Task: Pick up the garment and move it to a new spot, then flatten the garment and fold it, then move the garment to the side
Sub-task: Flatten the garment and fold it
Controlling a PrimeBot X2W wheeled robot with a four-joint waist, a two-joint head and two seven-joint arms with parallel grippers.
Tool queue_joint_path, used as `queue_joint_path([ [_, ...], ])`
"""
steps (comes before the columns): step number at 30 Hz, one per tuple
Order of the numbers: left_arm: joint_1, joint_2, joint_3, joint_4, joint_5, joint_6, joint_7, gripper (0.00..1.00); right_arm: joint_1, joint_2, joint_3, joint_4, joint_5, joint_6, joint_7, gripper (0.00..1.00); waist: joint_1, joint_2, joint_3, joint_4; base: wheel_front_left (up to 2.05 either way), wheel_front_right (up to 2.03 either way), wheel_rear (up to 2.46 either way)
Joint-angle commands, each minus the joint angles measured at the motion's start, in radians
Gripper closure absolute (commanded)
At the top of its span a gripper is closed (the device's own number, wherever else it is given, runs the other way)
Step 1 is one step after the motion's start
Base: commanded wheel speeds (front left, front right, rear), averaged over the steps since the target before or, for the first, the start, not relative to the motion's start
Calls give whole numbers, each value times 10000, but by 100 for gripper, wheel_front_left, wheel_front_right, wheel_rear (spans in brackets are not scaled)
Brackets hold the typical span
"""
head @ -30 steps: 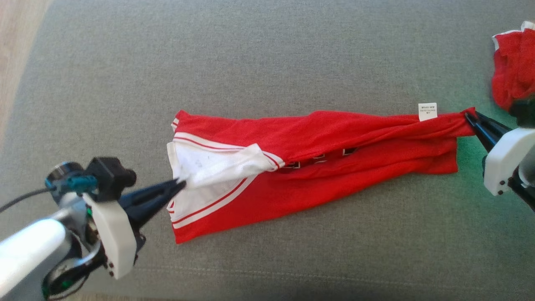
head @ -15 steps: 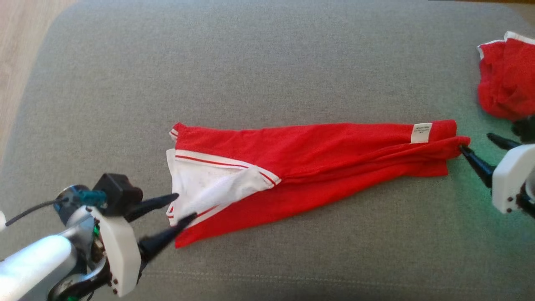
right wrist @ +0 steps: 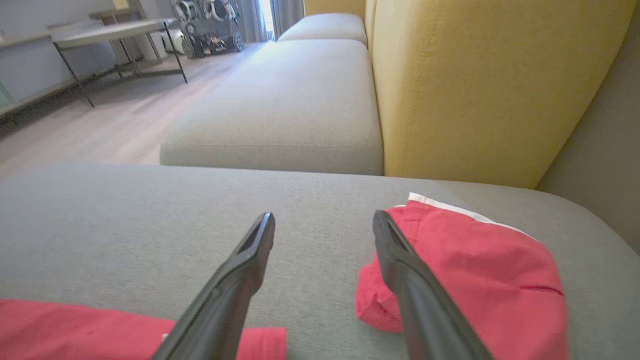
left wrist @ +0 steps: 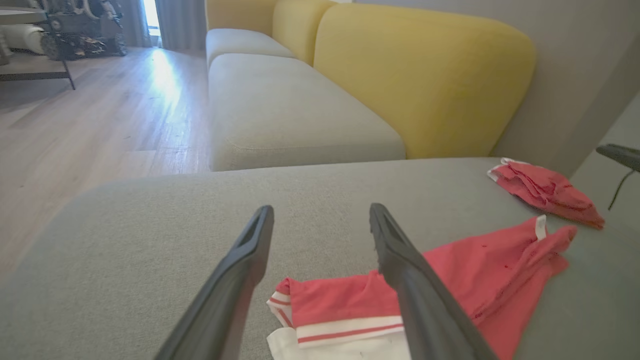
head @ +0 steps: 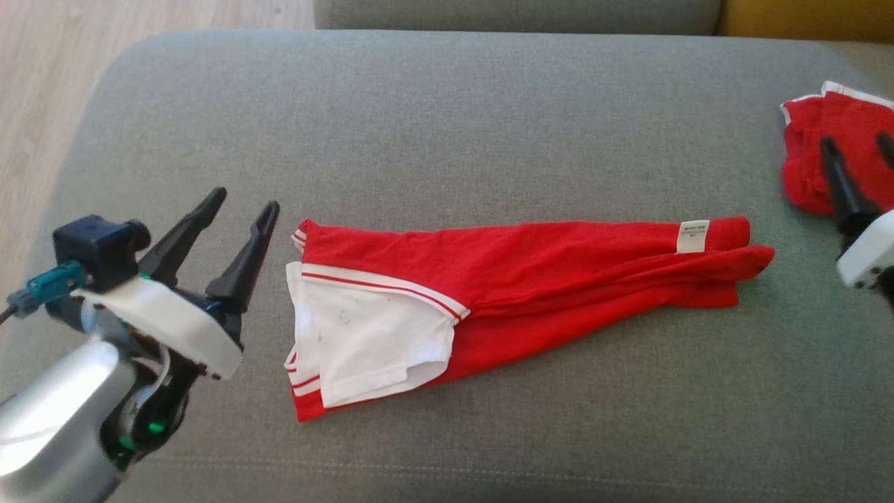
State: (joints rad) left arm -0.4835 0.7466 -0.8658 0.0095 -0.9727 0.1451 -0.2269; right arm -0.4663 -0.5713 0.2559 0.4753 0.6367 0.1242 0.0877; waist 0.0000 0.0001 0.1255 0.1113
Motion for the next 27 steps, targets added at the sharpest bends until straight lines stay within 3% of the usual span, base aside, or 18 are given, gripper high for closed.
queue_joint_path([
  [1,-124,-7,959,-27,-129,248,-238,0,485,132,-467,-502,-326,65,-310,0,0,-1,-93,33,0,0,0],
  [3,-20,-276,1245,26,-196,381,-291,0,660,404,-725,-717,-470,65,-426,0,0,-1,-133,47,0,0,0],
  [6,360,-1195,2453,45,-101,596,-339,0,1268,1348,-1442,-1454,-949,65,-644,0,0,-1,-230,66,0,0,0],
  [11,1461,-2988,4676,-21,1076,305,-345,0,2348,2905,-2232,-2727,-1978,65,-783,0,0,-1,-310,93,0,0,0],
  [16,2654,-4729,6180,77,2513,-425,-346,0,3186,4228,-2840,-3479,-2518,65,-977,0,0,-1,-391,97,0,0,0],
  [21,3513,-6188,7341,335,3955,-1319,-347,0,3764,4776,-3004,-3676,-2777,65,-1076,0,0,-1,-398,112,0,0,0],
  [27,3871,-6859,8213,486,5096,-2136,-347,0,3962,4977,-3094,-3727,-2938,65,-1105,0,0,-1,-371,124,0,0,0],
])
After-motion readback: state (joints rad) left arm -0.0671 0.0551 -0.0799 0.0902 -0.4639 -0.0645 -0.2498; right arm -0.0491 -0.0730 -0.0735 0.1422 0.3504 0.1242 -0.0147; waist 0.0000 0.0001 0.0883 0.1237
